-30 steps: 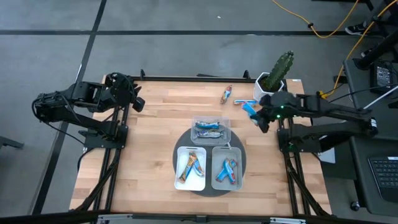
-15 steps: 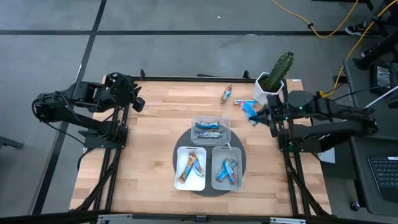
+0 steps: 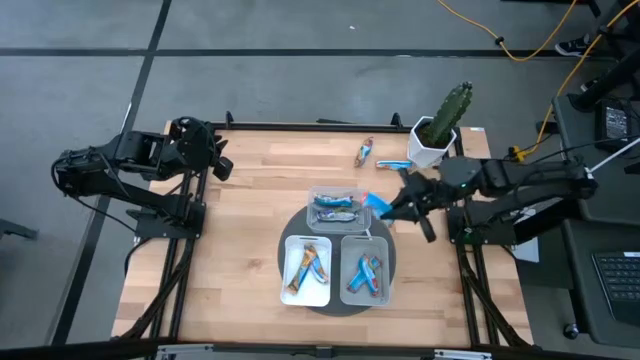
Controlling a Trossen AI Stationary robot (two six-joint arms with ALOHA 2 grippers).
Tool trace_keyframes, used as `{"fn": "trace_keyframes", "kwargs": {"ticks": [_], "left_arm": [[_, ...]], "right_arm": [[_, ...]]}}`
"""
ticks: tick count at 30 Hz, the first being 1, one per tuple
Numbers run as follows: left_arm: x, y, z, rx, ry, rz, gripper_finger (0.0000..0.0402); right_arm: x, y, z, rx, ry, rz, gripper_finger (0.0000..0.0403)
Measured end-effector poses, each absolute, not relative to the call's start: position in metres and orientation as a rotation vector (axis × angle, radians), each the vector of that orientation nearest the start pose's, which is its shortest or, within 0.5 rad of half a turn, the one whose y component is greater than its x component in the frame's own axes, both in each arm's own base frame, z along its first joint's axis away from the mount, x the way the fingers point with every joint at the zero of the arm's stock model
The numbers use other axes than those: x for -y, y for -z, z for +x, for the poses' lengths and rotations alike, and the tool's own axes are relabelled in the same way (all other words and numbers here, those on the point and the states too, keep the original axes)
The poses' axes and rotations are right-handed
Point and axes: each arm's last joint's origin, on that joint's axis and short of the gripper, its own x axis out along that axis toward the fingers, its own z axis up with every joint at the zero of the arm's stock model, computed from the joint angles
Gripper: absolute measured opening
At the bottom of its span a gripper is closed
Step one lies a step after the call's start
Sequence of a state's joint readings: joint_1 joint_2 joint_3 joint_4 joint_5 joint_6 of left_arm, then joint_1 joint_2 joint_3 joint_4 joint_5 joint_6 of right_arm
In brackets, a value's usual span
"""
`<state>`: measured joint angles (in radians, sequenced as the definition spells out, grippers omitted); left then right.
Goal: Pick and place Granola Bars by type
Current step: Put the red chocolate chip into the grey bin
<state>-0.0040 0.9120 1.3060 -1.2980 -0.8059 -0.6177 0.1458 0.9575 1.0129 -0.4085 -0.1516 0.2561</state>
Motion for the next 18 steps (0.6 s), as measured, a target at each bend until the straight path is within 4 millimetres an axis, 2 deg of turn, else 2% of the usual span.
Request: {"fn": "trace_keyframes", "kwargs": {"ticks": [5, 10, 14, 18], "left_arm": [[-0.02, -0.393, 0.116, -0.59, -0.959, -0.175, 0.0074], [-0.02, -0.392, 0.116, -0.616, -0.927, -0.158, 0.0074], [-0.02, -0.392, 0.116, -0.621, -0.924, -0.15, 0.0074], [-0.02, -0.392, 0.116, -0.631, -0.918, -0.131, 0.0074]], "right_arm": [[-0.051, -0.371, 0.225, -0.5, -0.298, 0.182, 0.0016], [-0.072, -0.369, 0.246, -0.665, -0.291, 0.104, 0.0028], [-0.084, -0.348, 0.254, -0.828, -0.284, 0.065, 0.0035], [-0.093, -0.317, 0.258, -0.949, -0.279, 0.056, 0.0019]]}}
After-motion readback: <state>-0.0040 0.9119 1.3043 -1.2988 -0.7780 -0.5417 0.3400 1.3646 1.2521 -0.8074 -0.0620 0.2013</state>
